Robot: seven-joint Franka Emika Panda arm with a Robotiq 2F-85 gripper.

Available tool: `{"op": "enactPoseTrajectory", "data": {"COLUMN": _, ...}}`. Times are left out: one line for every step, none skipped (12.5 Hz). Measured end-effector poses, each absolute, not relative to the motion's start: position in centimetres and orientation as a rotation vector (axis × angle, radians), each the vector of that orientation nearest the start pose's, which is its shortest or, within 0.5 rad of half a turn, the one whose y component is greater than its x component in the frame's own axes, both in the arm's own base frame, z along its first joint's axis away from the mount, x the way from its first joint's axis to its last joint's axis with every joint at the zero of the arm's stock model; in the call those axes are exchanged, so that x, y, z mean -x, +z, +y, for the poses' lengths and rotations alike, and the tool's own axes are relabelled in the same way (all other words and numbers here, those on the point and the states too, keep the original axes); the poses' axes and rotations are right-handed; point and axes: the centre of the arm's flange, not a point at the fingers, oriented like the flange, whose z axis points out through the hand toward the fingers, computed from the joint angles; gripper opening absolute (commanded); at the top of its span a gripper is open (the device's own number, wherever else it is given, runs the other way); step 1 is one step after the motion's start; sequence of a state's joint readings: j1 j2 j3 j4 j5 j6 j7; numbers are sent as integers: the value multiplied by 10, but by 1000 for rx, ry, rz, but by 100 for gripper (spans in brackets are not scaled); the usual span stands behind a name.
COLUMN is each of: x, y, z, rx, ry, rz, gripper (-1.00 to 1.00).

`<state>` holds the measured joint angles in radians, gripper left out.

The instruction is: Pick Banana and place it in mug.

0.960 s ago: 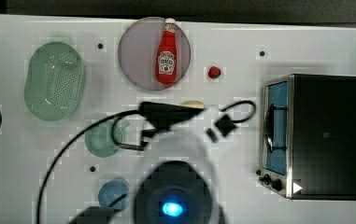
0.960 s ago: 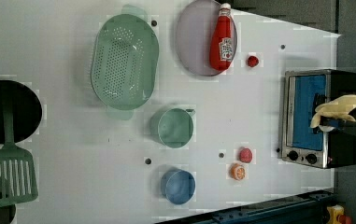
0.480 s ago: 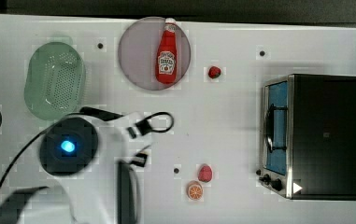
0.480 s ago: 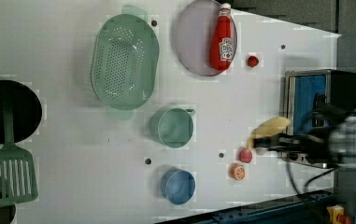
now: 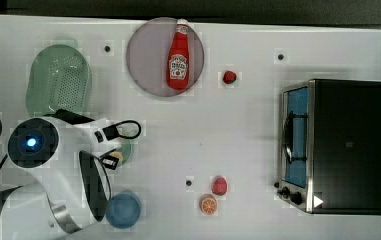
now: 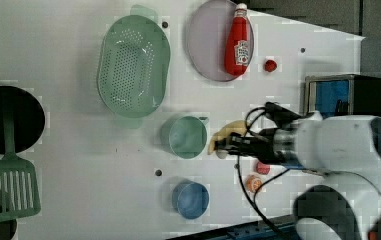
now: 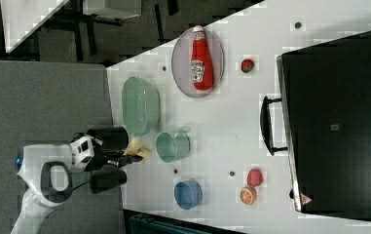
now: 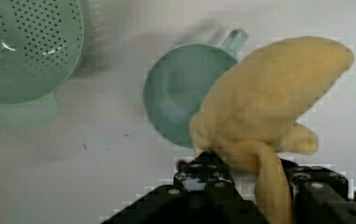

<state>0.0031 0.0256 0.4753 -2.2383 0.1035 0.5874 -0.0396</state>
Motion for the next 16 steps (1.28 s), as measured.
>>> {"op": "enactPoseTrajectory", "data": {"x": -456, "y": 334, "z": 246, "rx": 3059, "ry": 244, "rz": 544, "gripper": -49}}
{"op": "enactPoseTrajectory", "data": {"x": -458, "y": 316, "z": 249, "rx": 3053, "ry": 247, "rz": 559, "gripper": -49}}
{"op": "enactPoseTrajectory", "data": {"x": -462, "y": 297, "z": 253, "rx": 3050, "ry": 236, "rz": 562, "gripper": -49}}
{"op": "enactPoseTrajectory", "data": {"x": -461, "y": 279, "z": 254, "rx": 3049, "ry": 292, "rz": 592, "gripper": -49}}
{"op": "enactPoseTrajectory", "data": {"x": -459, "y": 265, "z": 252, "rx": 3048, "ry": 301, "rz": 618, "gripper": -42}}
{"op": "enactPoseTrajectory", "data": {"x": -455, "y": 256, "z": 248, "rx": 3053, "ry": 294, "rz": 635, "gripper": -23}}
{"op": "enactPoseTrajectory", "data": {"x": -454, "y": 251, "z": 246, "rx": 3061, "ry": 291, "rz": 658, "gripper": 0}}
{"op": "enactPoseTrajectory", "data": {"x": -458, "y": 251, "z": 243, "rx": 3037, "ry": 267, "rz": 728, "gripper": 21}}
{"op": "enactPoseTrajectory", "data": {"x": -461, "y": 254, "z": 242, "rx": 3020, "ry": 243, "rz": 781, "gripper": 43}}
{"op": "enactPoseTrajectory", "data": {"x": -463, "y": 256, "z": 239, "rx": 3006, "ry": 239, "rz": 826, "gripper": 66}}
{"op": "enactPoseTrajectory", "data": {"x": -465, "y": 256, "z": 235, "rx": 3000, "ry": 226, "rz": 842, "gripper": 89}}
{"op": "enactPoseTrajectory", "data": {"x": -468, "y": 256, "z": 230, "rx": 3003, "ry": 196, "rz": 844, "gripper": 100}}
{"op": "enactPoseTrajectory", "data": {"x": -469, "y": 256, "z": 225, "rx": 2997, "ry": 173, "rz": 854, "gripper": 100}}
{"op": "enactPoseTrajectory", "data": {"x": -467, "y": 255, "z": 226, "rx": 2990, "ry": 178, "rz": 874, "gripper": 100}}
{"op": "enactPoseTrajectory", "data": {"x": -466, "y": 255, "z": 230, "rx": 2987, "ry": 183, "rz": 880, "gripper": 100}}
{"op": "enactPoseTrajectory", "data": {"x": -464, "y": 256, "z": 232, "rx": 2994, "ry": 188, "rz": 869, "gripper": 100}}
